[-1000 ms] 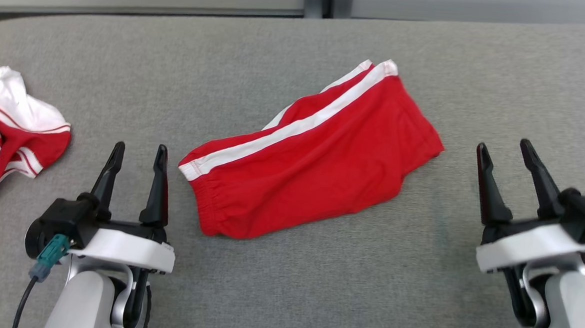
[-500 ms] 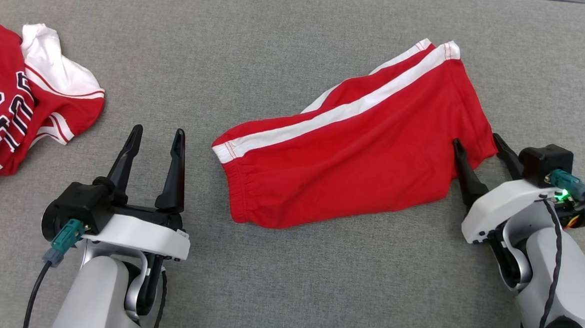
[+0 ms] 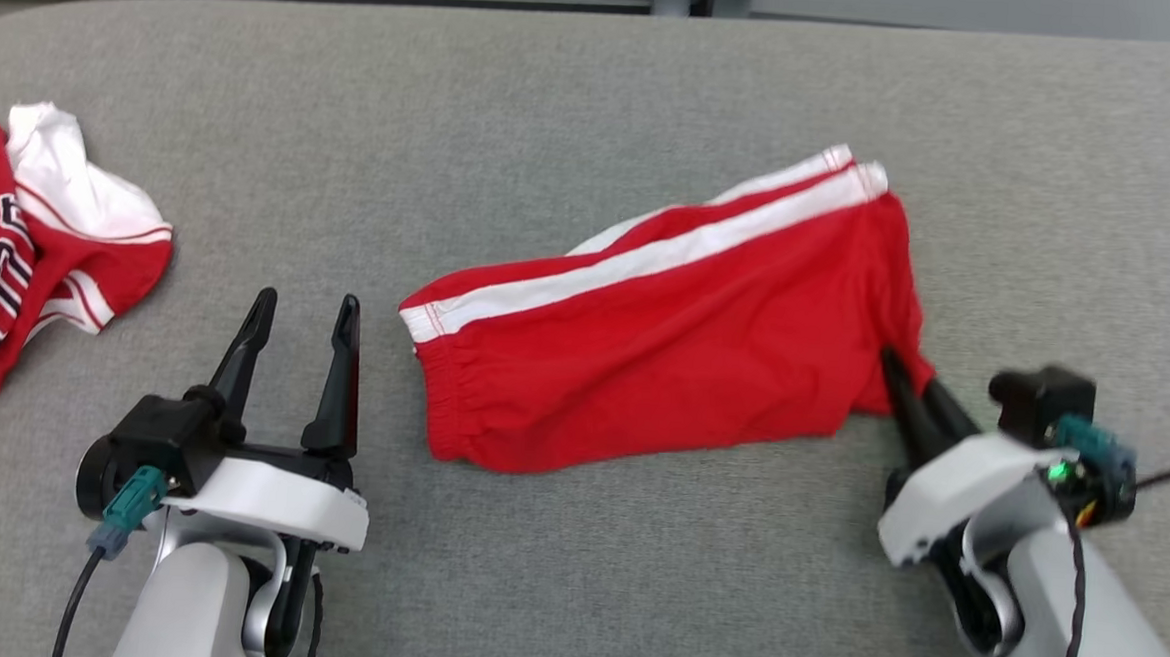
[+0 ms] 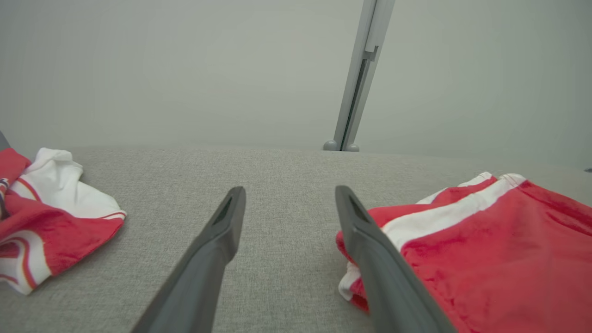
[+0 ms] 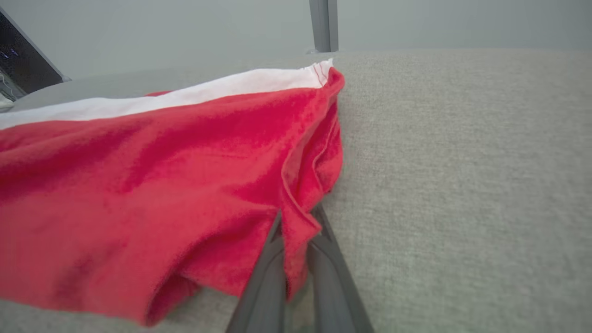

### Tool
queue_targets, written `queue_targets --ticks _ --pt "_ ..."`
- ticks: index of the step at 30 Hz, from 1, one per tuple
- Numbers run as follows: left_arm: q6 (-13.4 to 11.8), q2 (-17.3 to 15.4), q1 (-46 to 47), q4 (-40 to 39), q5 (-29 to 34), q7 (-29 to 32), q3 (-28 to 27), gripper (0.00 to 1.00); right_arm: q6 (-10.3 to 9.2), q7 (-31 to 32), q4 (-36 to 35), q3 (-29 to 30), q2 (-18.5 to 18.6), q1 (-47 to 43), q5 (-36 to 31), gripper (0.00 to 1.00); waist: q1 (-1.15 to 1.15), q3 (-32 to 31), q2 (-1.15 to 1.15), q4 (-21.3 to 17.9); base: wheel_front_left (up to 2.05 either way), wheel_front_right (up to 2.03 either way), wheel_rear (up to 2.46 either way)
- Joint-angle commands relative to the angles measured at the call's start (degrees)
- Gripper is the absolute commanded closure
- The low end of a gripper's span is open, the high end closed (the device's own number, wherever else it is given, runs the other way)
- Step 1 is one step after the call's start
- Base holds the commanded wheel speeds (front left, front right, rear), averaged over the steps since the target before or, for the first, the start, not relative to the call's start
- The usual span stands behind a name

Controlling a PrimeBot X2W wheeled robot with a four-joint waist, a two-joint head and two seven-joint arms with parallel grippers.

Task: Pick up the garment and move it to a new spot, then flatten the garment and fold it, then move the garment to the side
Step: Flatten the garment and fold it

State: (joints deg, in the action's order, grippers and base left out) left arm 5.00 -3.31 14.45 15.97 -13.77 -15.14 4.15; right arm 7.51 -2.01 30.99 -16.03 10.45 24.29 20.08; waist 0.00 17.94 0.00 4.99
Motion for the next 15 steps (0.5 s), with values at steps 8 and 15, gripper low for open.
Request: queue_targets --ticks 8,15 --pt "0.1 -0.7 -3.0 0.6 0.7 0.0 -1.1 0.00 -0.04 -0.6 -6.2 3.4 -0.7 -11.5 0.5 1.00 0.00 -4.5 0.00 -3.4 0.00 0.00 0.00" --pt "-0.2 -0.5 -4.8 0.9 0.7 0.0 -0.6 0.00 -0.04 0.8 -9.0 7.5 -1.5 -15.8 -0.4 1.00 0.00 -6.2 0.00 -3.6 0.00 0.00 0.00"
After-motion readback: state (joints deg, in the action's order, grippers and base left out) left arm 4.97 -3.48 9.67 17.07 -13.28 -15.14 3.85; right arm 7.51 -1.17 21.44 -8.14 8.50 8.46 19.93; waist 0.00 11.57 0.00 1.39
